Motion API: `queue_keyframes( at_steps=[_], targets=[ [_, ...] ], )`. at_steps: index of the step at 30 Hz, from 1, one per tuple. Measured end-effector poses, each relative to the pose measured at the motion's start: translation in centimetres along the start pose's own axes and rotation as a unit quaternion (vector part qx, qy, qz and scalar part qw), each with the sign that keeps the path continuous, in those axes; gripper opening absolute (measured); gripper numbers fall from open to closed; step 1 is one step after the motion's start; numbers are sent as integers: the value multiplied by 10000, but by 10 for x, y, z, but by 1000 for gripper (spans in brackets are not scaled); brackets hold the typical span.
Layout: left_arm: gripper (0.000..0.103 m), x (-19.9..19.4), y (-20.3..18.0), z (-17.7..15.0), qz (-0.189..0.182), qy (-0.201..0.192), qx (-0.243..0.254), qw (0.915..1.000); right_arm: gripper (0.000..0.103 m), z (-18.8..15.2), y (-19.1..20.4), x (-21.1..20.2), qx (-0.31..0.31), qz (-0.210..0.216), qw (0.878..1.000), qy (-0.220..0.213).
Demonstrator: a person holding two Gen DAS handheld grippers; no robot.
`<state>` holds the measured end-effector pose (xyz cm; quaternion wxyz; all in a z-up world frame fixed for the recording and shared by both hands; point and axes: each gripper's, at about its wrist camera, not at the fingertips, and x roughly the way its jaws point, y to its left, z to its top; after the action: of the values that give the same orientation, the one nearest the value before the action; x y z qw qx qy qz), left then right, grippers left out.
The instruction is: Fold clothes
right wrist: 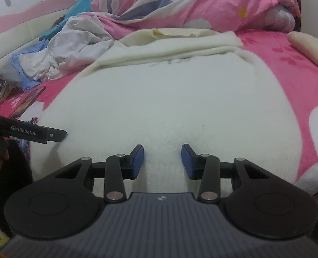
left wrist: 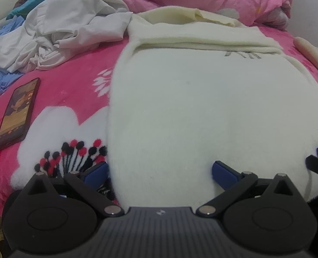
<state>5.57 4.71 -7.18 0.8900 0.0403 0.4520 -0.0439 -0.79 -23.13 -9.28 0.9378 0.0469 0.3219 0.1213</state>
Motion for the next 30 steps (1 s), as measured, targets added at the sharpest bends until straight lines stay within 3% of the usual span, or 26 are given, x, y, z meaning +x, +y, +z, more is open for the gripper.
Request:
queue_keyframes(
  at_steps=[21,30],
  targets=[
    [103,-4,-15,0,392,-46,238,9989,74,-9,26,9,-514,-181,9985,-80],
    [103,-3,-14,1,419,-71,313,9986,81,-12,32,11,-589,-265,9978,-123]
  ],
)
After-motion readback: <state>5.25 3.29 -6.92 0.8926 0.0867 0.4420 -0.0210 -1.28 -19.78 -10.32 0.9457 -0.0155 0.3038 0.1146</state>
